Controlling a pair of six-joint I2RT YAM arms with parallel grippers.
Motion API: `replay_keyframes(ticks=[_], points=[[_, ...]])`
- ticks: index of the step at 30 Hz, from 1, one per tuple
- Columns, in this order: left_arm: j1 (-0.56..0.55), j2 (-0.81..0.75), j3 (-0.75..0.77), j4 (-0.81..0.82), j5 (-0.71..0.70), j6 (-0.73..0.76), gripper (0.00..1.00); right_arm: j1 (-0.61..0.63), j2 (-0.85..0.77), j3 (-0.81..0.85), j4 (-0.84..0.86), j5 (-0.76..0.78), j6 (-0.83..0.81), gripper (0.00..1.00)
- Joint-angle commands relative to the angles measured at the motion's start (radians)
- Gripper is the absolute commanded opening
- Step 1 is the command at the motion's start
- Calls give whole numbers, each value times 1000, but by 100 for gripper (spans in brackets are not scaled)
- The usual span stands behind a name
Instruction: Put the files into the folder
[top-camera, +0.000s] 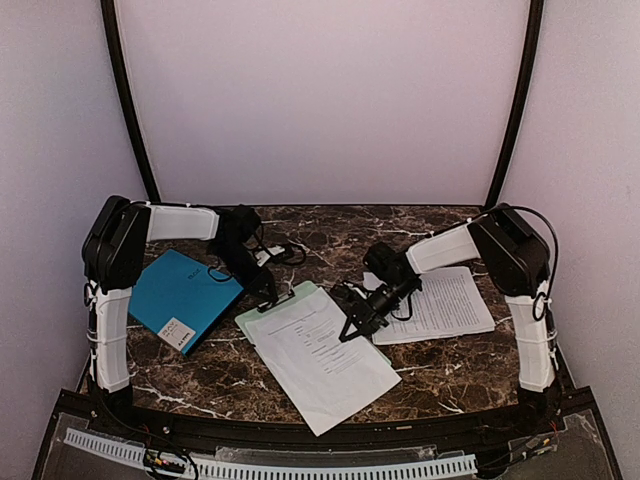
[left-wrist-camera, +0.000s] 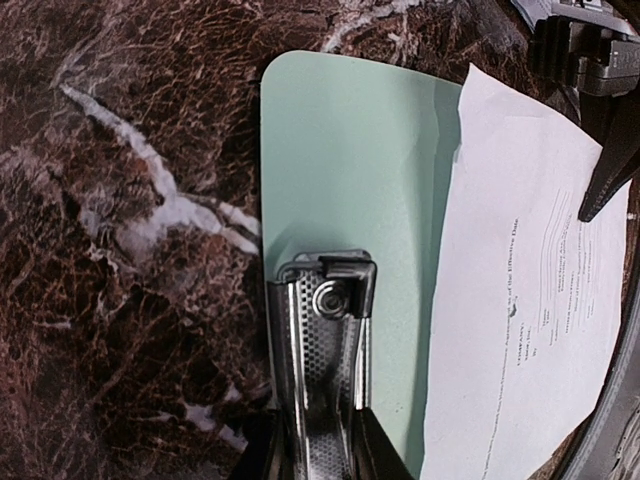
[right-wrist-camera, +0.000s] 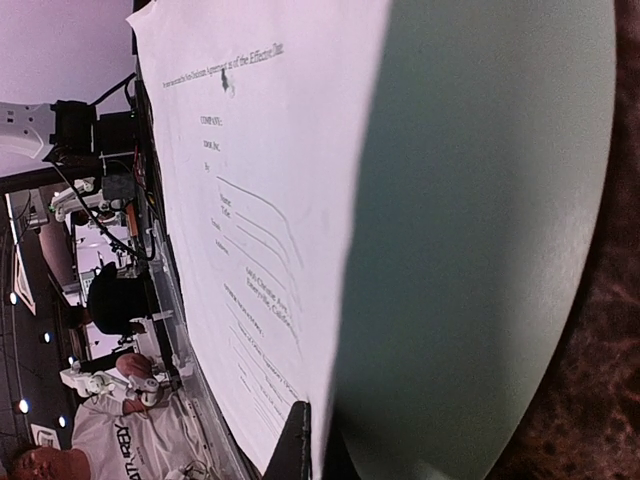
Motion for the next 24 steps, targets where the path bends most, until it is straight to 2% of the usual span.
replay_keyframes(ticks=[1,9,24], points=[[-1,10,15,-23,26,-27,1,9,58,51,-29,47,13,0],[-3,10,12,-18,10,-29,1,8,106,143,-125,47,-9,0],[-17,10,3,-3,-20,-25,1,11,118,162,-200,17,-56,0]])
